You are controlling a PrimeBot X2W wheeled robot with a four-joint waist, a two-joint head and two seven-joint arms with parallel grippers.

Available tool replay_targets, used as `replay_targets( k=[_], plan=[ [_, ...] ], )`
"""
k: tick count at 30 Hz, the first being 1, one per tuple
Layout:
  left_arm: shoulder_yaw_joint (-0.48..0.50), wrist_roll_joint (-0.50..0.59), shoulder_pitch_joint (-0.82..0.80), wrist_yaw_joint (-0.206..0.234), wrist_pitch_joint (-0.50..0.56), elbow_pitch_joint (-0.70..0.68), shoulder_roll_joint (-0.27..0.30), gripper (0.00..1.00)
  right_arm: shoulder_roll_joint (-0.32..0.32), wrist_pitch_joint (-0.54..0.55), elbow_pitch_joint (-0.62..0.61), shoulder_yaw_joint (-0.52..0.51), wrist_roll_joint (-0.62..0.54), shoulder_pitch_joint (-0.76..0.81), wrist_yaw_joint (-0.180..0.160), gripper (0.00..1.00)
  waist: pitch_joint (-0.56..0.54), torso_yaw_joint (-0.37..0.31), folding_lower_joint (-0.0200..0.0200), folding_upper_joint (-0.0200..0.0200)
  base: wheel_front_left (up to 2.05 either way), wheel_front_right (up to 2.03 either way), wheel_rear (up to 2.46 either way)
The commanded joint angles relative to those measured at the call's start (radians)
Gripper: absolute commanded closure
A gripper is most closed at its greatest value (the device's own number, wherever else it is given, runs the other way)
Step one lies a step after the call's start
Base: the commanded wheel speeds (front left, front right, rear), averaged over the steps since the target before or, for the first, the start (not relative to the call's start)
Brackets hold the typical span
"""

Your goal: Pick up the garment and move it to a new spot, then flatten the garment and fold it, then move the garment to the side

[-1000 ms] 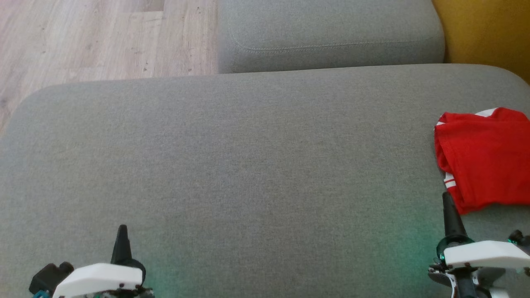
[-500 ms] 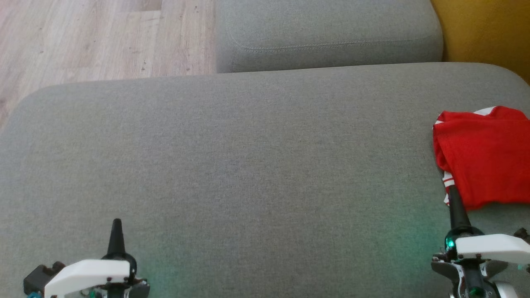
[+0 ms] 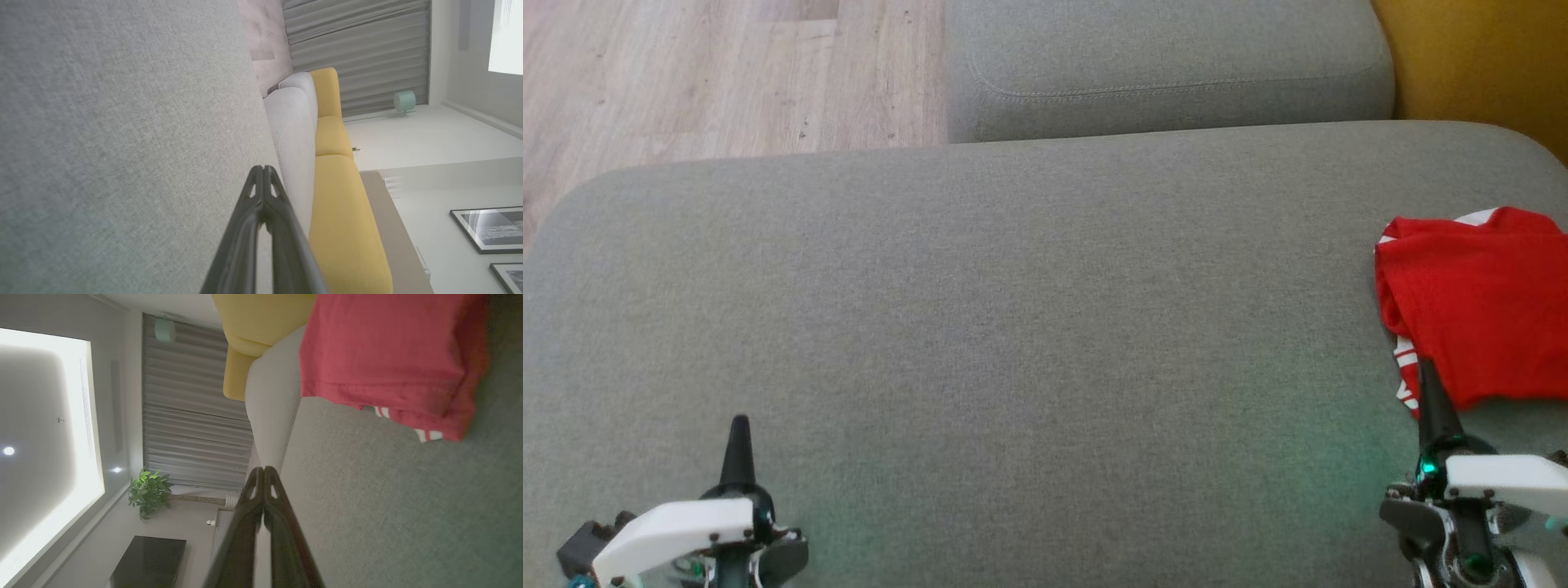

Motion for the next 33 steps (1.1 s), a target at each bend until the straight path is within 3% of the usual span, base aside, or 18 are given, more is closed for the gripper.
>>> replay_targets(
  k=[1,19,33],
  plan=[
    [0.046,-0.021,-0.058,-0.015,0.010,-0.026,-0.002,1.00,-0.021,0.008,-0.030,0.013,0.034,-0.057,-0.001,1.00,0.000,-0.001,0.0000,0.0000,0.00,0.00,0.00],
    [0.132,-0.140,-0.090,-0.074,0.057,-0.007,-0.042,1.00,-0.020,0.033,-0.016,-0.006,0.229,-0.090,-0.001,1.00,0.002,-0.007,-0.0001,0.0000,0.00,0.00,0.00],
    [0.134,-0.138,-0.091,-0.074,0.059,-0.007,-0.044,1.00,-0.016,0.038,-0.015,-0.011,0.225,-0.090,-0.001,1.00,0.002,-0.007,-0.0001,0.0000,0.00,0.00,0.00]
  ],
)
